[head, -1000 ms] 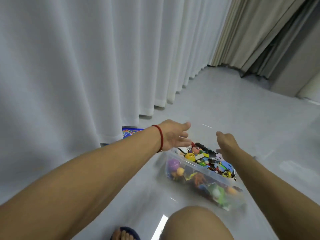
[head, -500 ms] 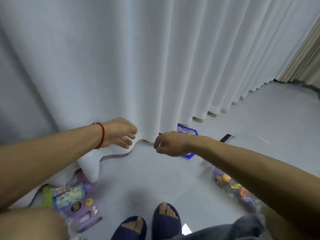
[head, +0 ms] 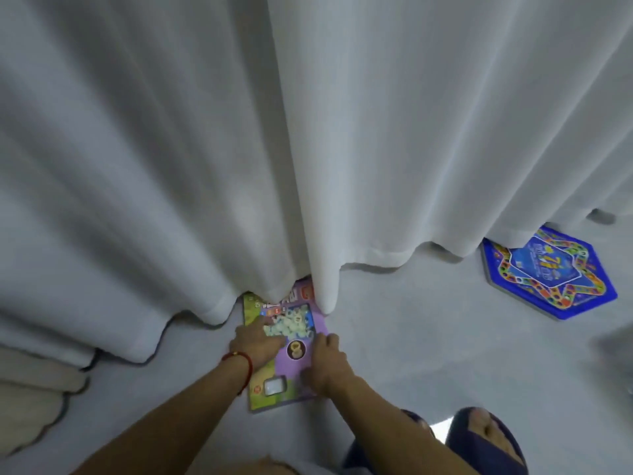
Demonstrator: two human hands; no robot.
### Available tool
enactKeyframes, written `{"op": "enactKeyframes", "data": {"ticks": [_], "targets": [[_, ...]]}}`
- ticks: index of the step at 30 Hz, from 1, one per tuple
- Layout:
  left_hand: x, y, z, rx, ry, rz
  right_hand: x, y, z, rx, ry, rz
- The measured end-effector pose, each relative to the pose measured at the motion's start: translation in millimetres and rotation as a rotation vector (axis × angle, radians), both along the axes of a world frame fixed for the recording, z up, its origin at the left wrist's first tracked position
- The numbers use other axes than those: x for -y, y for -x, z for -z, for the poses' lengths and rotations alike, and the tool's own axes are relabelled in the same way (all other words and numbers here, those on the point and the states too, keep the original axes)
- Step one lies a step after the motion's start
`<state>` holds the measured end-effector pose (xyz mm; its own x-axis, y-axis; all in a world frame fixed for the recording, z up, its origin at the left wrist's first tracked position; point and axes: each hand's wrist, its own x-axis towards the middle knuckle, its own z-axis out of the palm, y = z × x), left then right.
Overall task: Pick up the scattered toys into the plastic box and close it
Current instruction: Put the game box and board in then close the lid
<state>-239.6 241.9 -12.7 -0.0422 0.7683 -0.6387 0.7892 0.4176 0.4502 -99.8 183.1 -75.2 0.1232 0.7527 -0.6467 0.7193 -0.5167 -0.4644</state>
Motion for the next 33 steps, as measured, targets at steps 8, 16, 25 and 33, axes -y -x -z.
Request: {"op": "enactKeyframes", "data": {"ticks": [8, 16, 25, 33], "targets": [[3, 5, 58, 0.202, 0.031, -0.327, 0, -18, 13, -0.115, -0.122, 0.232], [22, -80, -45, 0.337, 0.282, -0.117, 22, -129, -82, -0.157, -0.292, 0.402], [89, -250, -172, 0.459, 0.499, 0.372, 156, -286, -235, 0.009, -0.528, 0.814], [150, -395, -259, 0.701, 0.415, 0.564, 243, -401, -325, -0.151, -0.94, 1.397]]}}
